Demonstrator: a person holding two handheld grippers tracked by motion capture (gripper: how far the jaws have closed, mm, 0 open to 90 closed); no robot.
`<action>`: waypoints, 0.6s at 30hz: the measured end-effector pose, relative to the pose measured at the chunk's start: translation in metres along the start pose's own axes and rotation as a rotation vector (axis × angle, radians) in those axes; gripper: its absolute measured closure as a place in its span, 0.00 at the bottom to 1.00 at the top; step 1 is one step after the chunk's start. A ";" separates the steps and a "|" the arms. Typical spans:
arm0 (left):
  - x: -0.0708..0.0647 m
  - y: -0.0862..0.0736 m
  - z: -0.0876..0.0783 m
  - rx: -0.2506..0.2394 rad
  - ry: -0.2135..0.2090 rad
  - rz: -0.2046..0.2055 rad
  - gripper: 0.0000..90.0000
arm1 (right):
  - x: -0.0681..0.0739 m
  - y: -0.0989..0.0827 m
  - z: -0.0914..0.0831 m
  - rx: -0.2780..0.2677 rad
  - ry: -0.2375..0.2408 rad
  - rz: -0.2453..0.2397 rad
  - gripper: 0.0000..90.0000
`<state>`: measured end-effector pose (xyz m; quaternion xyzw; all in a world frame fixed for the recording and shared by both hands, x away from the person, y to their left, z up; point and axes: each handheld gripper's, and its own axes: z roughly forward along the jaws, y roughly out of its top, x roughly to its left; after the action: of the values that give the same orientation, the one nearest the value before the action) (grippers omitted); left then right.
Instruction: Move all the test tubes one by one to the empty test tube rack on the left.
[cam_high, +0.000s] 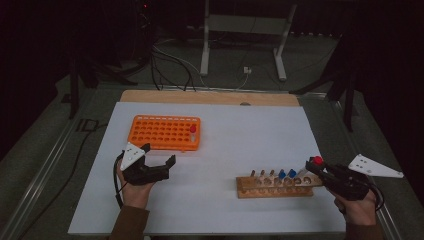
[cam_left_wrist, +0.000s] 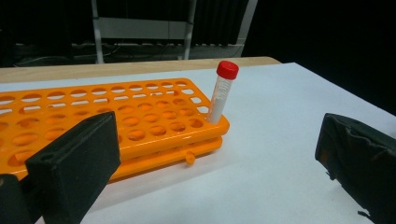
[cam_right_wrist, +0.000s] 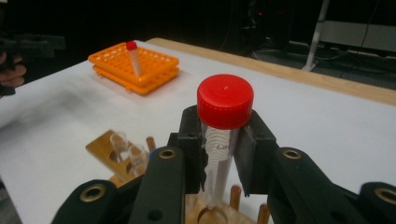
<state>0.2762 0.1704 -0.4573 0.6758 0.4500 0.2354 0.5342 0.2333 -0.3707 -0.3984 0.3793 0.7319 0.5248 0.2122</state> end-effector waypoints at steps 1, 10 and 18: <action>-0.001 0.000 0.000 -0.002 -0.002 0.006 0.01 | 0.000 0.004 0.003 -0.002 -0.002 0.000 0.82; -0.007 0.005 0.001 0.005 -0.028 0.041 0.04 | 0.005 0.015 0.029 -0.016 0.007 0.017 0.82; -0.020 0.011 0.007 0.008 -0.046 0.075 0.02 | 0.016 0.024 0.049 -0.007 0.030 0.005 0.82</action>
<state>0.2760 0.1493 -0.4458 0.6995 0.4131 0.2380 0.5324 0.2655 -0.3248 -0.3925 0.3724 0.7323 0.5334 0.2013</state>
